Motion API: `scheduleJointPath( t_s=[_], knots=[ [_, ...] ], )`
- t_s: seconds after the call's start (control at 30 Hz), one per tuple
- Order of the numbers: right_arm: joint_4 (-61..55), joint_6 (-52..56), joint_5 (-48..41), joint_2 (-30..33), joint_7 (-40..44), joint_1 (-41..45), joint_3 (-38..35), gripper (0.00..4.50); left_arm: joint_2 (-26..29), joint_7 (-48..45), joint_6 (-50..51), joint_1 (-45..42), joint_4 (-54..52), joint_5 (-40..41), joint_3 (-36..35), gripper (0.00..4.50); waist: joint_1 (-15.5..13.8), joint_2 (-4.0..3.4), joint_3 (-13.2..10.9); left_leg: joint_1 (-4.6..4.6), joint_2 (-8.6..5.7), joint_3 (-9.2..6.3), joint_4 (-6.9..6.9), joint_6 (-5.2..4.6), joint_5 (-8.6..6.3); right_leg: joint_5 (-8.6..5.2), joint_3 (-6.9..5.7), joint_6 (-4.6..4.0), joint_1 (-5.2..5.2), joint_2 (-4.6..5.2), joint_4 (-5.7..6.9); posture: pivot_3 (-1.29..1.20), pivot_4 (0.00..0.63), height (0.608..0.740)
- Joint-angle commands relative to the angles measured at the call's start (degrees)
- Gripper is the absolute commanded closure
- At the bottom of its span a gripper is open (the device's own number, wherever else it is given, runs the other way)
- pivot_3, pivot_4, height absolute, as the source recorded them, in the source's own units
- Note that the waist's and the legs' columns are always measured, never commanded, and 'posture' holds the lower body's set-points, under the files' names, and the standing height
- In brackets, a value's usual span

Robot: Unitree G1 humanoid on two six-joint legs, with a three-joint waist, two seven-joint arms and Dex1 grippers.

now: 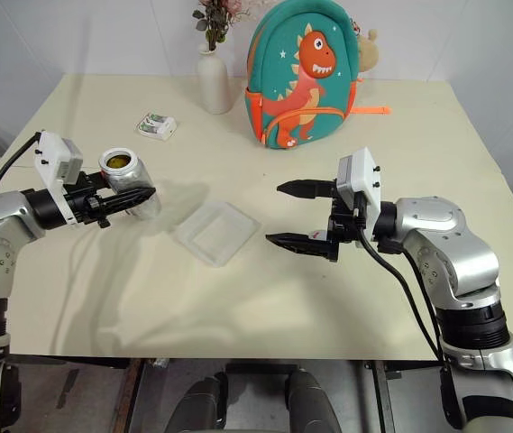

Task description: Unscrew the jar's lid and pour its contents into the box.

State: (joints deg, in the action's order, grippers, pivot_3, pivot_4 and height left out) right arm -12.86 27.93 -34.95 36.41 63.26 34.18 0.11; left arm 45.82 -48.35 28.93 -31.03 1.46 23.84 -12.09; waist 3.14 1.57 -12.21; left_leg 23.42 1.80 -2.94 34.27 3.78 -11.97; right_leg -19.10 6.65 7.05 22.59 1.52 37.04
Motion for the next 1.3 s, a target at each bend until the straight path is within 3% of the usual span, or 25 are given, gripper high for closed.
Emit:
scheduleJointPath(
  t_s=[0.03, 0.3, 0.57, 0.63, 0.8, 1.0, 1.3],
  knots=[
    [0.23, -1.29, -0.10, -0.96, 0.16, 0.56, -0.23, 0.01, -1.49, 3.94, -2.92, -2.51, 0.37, -3.88, 1.85, 2.51, -0.02, 0.00, 0.00, 0.00, 0.00, 0.00, 0.00, 0.00, 0.00, 0.00, -0.01, 0.00, 0.00, -0.01, 0.01, 0.00, 0.150, 0.740],
    [1.27, -1.81, 0.47, -2.14, -1.52, -1.17, -1.48, 0.01, 0.20, 9.90, -11.59, -8.10, 1.46, -18.46, 9.61, 2.51, -0.03, 0.00, 0.00, 0.01, 0.00, -0.01, 0.00, 0.00, 0.00, 0.01, -0.01, 0.01, 0.02, -0.03, 0.05, 0.00, 0.150, 0.740],
    [0.98, -2.72, 0.73, -3.68, -3.96, -3.62, -2.03, 0.01, 10.85, 31.32, -49.55, -13.34, 6.82, -55.46, 22.55, 2.51, -0.10, 0.01, 0.00, 0.01, -0.01, 0.07, -0.04, 0.00, 0.00, 0.01, 0.06, 0.02, 0.03, 0.00, -0.03, 0.00, 0.150, 0.740],
    [0.96, -2.90, 0.57, -4.57, -4.92, -3.65, -2.15, 0.01, 12.47, 41.27, -53.95, -14.54, 8.64, -68.86, 27.08, 2.51, -0.08, 0.02, 0.00, 0.01, -0.04, 0.12, -0.03, 0.00, 0.00, 0.02, 0.10, 0.05, 0.03, 0.02, -0.03, 0.00, 0.150, 0.740],
    [0.38, -2.67, 0.05, -6.40, -7.29, -3.66, -2.44, 0.01, 9.90, 55.62, -55.03, -13.74, 8.89, -84.19, 31.99, 2.51, -0.09, 0.02, 0.00, 0.01, -0.04, 0.16, 0.02, -0.02, -0.01, 0.05, 0.15, 0.09, 0.03, 0.01, 0.06, 0.00, 0.150, 0.740],
    [0.02, -2.40, -0.94, -8.09, -9.67, -3.84, -3.04, 0.01, 7.67, 65.78, -54.68, -13.90, 7.25, -92.54, 33.81, 2.51, -0.12, 0.02, 0.00, 0.06, -0.03, 0.16, 0.03, -0.02, 0.00, 0.05, 0.15, 0.09, 0.13, -0.01, 0.19, 0.00, 0.150, 0.740],
    [1.03, -2.91, -1.30, -9.76, -10.59, -2.61, -3.19, 0.01, 8.83, 68.88, -51.05, -14.04, 6.13, -99.26, 32.92, 2.51, 0.12, 0.02, 0.00, -0.01, -0.05, 0.17, 0.35, -0.05, 0.02, 0.05, 0.19, 0.09, 0.13, -0.05, 0.58, 0.00, 0.150, 0.740]
  ],
)
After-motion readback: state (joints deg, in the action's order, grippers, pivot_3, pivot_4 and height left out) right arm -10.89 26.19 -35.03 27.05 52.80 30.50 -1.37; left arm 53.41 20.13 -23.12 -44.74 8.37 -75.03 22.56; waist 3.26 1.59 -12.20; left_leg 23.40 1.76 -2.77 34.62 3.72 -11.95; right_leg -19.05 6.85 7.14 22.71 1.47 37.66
